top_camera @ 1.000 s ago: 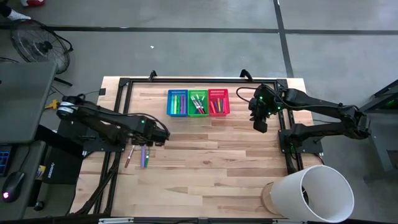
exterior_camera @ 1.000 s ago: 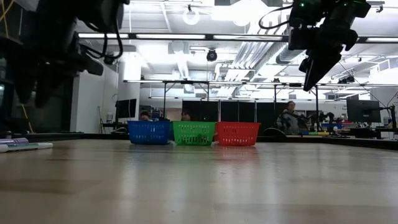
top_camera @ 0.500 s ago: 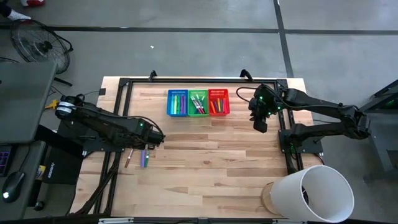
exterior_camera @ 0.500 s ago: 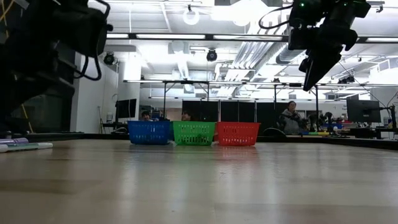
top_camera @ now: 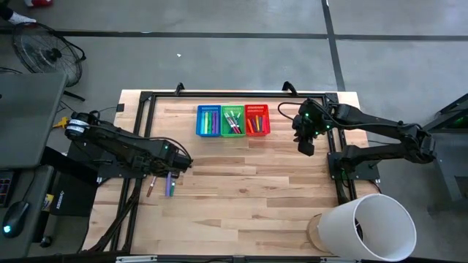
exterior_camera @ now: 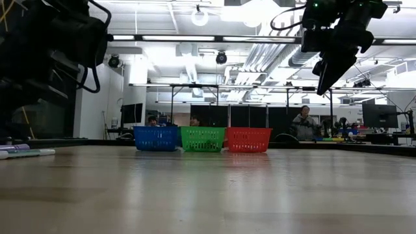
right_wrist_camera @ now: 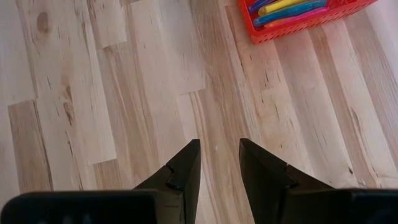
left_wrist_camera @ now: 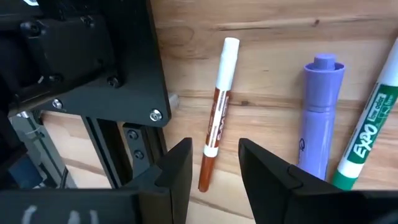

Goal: Pick & Place Markers
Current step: Put the green marker pen into the green bin

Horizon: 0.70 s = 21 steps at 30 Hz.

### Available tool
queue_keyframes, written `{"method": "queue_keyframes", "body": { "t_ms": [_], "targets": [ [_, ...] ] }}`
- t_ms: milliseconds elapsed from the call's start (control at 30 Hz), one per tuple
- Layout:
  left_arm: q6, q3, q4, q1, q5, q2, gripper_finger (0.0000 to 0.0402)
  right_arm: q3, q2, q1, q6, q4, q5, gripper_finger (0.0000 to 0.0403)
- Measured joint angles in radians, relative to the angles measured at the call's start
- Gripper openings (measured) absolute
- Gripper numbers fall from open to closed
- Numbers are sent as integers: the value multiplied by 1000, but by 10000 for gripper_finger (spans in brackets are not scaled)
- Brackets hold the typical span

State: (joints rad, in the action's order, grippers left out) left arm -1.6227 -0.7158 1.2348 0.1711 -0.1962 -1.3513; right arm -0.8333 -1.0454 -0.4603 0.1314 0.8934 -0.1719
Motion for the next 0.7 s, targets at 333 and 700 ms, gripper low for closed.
{"method": "queue_keyframes", "body": {
  "t_ms": [333,700],
  "targets": [
    [-107,40,-144,14,-25,2,127,5,0,0,-23,-6,0,99],
    [-184,41,-99,19,-26,-5,127,108,3,17,-56,-81,-53,99]
  ]
}}
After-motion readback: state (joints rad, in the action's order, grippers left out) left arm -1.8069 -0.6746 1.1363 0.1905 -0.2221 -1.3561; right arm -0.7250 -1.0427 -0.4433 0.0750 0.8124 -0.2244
